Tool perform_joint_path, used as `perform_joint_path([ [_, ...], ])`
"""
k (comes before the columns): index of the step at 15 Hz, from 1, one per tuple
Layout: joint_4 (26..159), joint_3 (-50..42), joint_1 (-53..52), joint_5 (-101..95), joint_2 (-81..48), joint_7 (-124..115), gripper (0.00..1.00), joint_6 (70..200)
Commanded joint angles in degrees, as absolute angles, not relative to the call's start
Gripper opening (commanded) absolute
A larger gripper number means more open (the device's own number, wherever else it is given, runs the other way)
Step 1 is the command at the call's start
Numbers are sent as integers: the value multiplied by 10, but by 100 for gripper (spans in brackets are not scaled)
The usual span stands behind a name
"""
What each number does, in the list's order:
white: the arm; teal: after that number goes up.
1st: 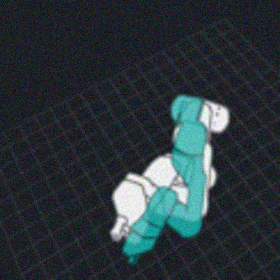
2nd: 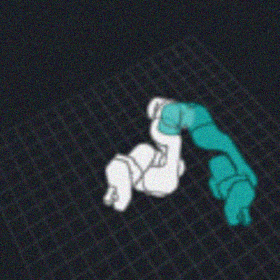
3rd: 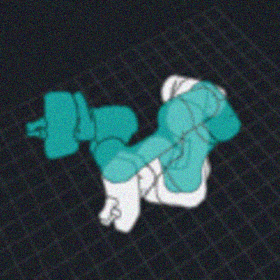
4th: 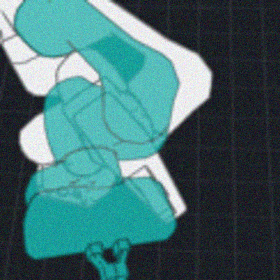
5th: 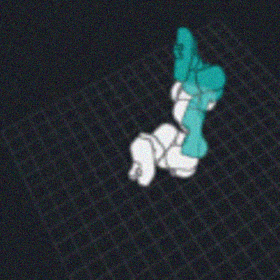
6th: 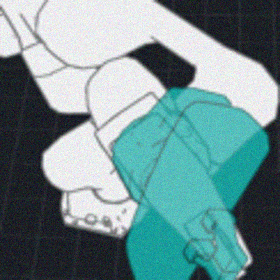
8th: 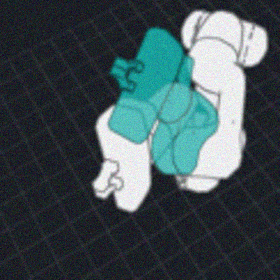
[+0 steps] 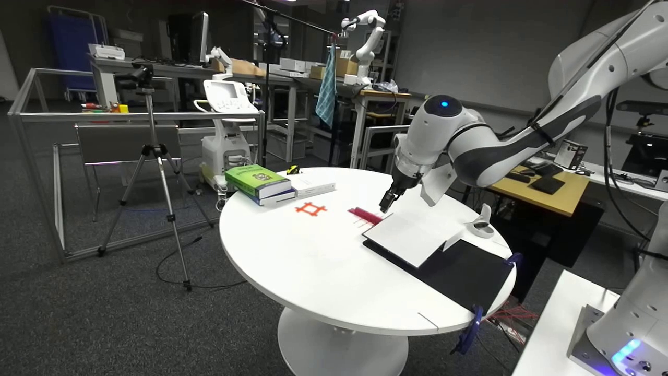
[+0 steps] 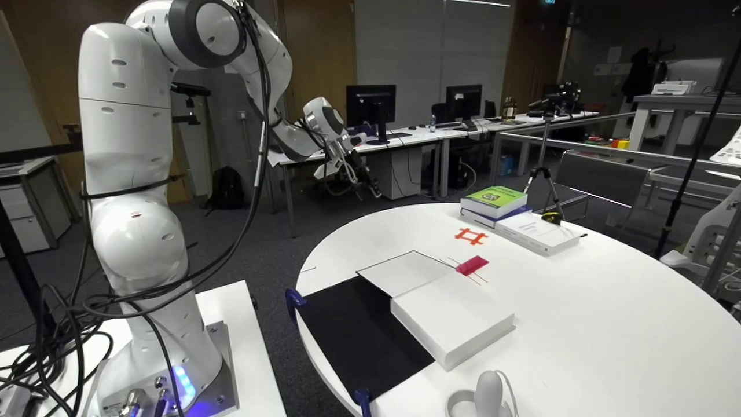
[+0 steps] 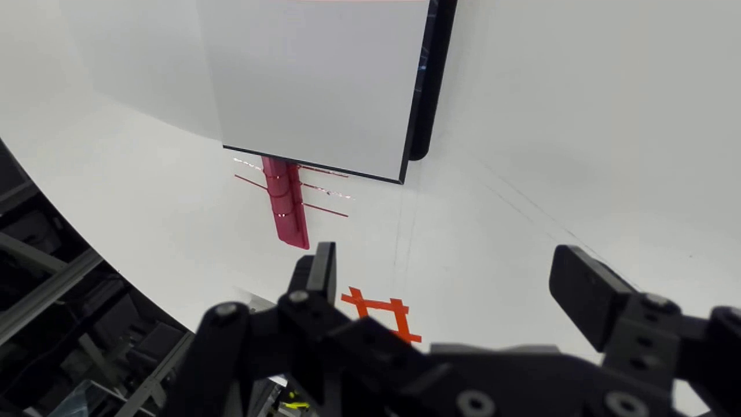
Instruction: Close the hardcover book
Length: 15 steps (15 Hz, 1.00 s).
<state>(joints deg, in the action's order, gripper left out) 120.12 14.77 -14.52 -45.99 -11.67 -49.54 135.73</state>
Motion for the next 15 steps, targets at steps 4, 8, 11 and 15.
perform_joint_path([
  [4,1169,120,-201,-535,-159,-624,100,1236],
  [8,1157,132,-216,-492,-175,-636,100,1128],
  [11,1178,131,-210,-506,-167,-630,100,1167],
  [15,1184,131,-210,-509,-164,-630,100,1173],
])
